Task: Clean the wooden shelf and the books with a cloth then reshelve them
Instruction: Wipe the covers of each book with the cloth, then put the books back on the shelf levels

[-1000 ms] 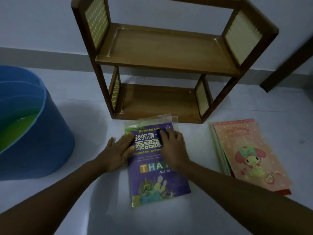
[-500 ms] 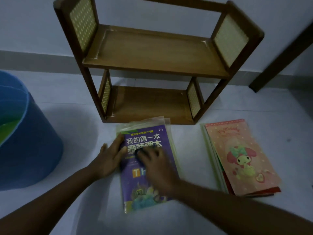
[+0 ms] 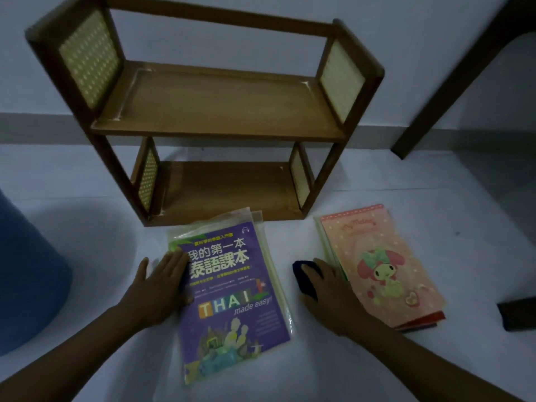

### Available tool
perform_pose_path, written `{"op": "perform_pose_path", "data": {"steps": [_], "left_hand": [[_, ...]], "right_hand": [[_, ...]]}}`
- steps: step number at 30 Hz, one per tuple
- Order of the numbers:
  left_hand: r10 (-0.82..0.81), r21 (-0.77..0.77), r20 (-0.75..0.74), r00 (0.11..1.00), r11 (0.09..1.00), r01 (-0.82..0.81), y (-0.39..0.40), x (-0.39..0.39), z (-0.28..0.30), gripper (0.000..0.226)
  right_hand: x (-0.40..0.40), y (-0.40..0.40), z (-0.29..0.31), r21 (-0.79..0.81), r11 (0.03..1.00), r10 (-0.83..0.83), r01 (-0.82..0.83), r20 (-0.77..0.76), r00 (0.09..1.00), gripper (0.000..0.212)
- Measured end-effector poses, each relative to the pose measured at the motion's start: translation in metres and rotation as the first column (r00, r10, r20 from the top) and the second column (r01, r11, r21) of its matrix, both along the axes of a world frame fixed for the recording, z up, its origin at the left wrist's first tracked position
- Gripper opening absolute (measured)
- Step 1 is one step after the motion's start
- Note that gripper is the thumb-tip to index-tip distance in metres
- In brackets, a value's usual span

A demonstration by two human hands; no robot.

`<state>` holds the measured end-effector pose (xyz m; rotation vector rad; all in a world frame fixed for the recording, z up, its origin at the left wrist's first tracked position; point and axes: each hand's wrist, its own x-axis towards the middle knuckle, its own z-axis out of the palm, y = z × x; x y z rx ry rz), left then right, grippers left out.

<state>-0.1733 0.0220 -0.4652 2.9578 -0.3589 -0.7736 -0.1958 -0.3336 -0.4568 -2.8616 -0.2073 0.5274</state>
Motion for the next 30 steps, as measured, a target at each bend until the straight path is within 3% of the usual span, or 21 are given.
{"op": "perform_pose_path", "data": {"steps": [1,3,5,7,9,11,12,14,16,17,19,23,26,27,30], "left_hand": [[-0.029,0.023,0.033,0.999,0.999,0.028,-0.012,0.002,0.009,0.096],[-0.065,-0.020,0.106,0.992,0.998,0.068,-0.049,0.016,0.027,0.090],[-0.056,-0.184,0.150,0.987,0.979,0.083,-0.094,0.025,0.043,0.081],[-0.045,-0.426,0.159,0.986,0.898,0.109,-0.150,0.032,0.052,0.069],[-0.104,-0.609,0.009,0.995,0.789,0.088,-0.208,0.037,0.053,0.056],[-0.112,-0.697,-0.121,0.986,0.717,-0.003,-0.264,0.044,0.042,0.039],[-0.049,-0.708,-0.211,0.976,0.696,-0.118,-0.286,0.047,0.036,0.040],[0.124,-0.621,-0.412,0.903,0.686,-0.378,-0.320,0.049,0.033,0.069],[0.271,-0.510,-0.502,0.821,0.673,-0.535,-0.348,0.044,0.031,0.094],[0.332,-0.511,-0.522,0.785,0.616,-0.600,-0.359,0.042,0.030,0.098],[0.421,-0.550,-0.565,0.710,0.449,-0.704,-0.376,0.038,0.032,0.099],[0.514,-0.614,-0.568,0.643,0.255,-0.747,-0.395,0.026,0.030,0.095],[0.633,-0.618,-0.573,0.521,0.083,-0.782,-0.395,0.031,0.035,0.067],[0.656,-0.590,-0.571,0.493,0.089,-0.803,-0.393,0.035,0.036,0.059],[0.648,-0.506,-0.541,0.536,0.258,-0.823,-0.389,0.043,0.038,0.045]], "right_hand": [[0.000,-0.006,0.010,0.045,0.999,-0.025,0.025,0.004,1.000,0.072],[0.015,-0.032,0.033,0.096,0.986,-0.147,0.133,0.155,0.977,0.061],[0.035,-0.067,0.049,0.081,0.946,-0.323,0.313,0.249,0.913,0.051],[0.051,-0.109,0.053,0.059,0.828,-0.558,0.558,0.191,0.807,0.049],[0.055,-0.143,0.049,0.029,0.707,-0.706,0.707,0.096,0.702,0.054],[0.053,-0.167,0.040,0.049,0.645,-0.763,0.762,0.010,0.646,0.063],[0.052,-0.173,0.036,0.071,0.633,-0.771,0.771,-0.032,0.636,0.065],[0.050,-0.181,0.026,0.126,0.617,-0.765,0.777,-0.136,0.629,0.063],[0.048,-0.184,0.017,0.169,0.595,-0.762,0.786,-0.194,0.618,0.069],[0.048,-0.187,0.012,0.183,0.581,-0.769,0.793,-0.193,0.609,0.075],[0.048,-0.197,0.003,0.212,0.553,-0.783,0.806,-0.200,0.589,0.078],[0.047,-0.211,0.001,0.299,0.438,-0.796,0.848,-0.310,0.520,0.069],[0.043,-0.215,0.005,0.399,0.373,-0.773,0.837,-0.365,0.519,0.058],[0.041,-0.215,0.007,0.419,0.366,-0.771,0.831,-0.365,0.523,0.054],[0.035,-0.209,0.013,0.449,0.393,-0.773,0.802,-0.311,0.553,0.047]]}}
